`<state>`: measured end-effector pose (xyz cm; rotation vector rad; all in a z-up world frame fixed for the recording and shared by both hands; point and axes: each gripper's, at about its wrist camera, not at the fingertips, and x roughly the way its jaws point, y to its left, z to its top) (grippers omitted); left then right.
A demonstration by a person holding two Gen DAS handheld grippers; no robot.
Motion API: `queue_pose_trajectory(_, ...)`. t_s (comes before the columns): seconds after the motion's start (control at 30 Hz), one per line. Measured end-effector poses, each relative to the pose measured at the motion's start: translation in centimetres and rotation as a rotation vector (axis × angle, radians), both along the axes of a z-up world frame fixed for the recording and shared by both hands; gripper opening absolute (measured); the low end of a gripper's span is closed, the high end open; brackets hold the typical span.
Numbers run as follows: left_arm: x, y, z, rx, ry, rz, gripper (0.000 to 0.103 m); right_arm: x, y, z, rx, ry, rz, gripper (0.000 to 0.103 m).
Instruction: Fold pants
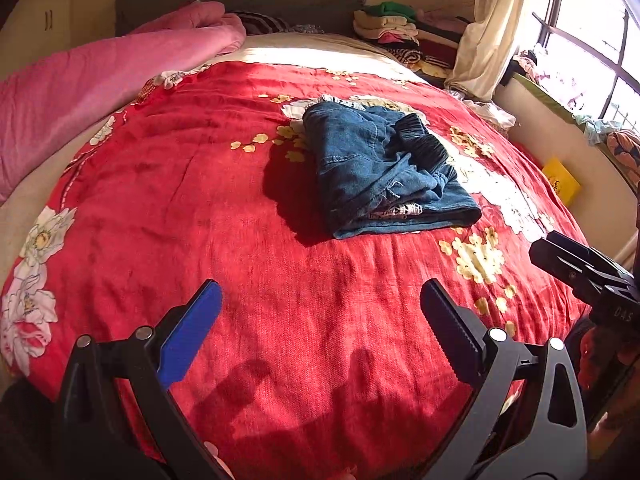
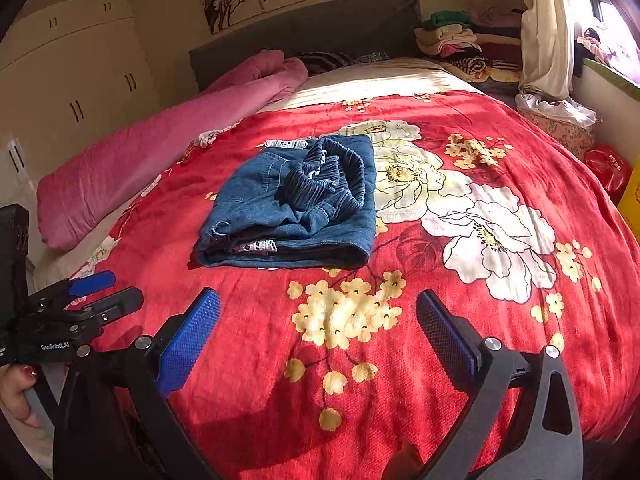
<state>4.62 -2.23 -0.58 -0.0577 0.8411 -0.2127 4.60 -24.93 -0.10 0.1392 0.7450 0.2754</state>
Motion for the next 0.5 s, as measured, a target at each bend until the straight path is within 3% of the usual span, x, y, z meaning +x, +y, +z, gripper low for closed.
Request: queue_pose_trajectory(0.5,-0.9,-1.5,-1.5,0.006,0.033,-0.025,0.093,-1.3,-0.8,-1.3,0.001,0.017,-0.024,0.098)
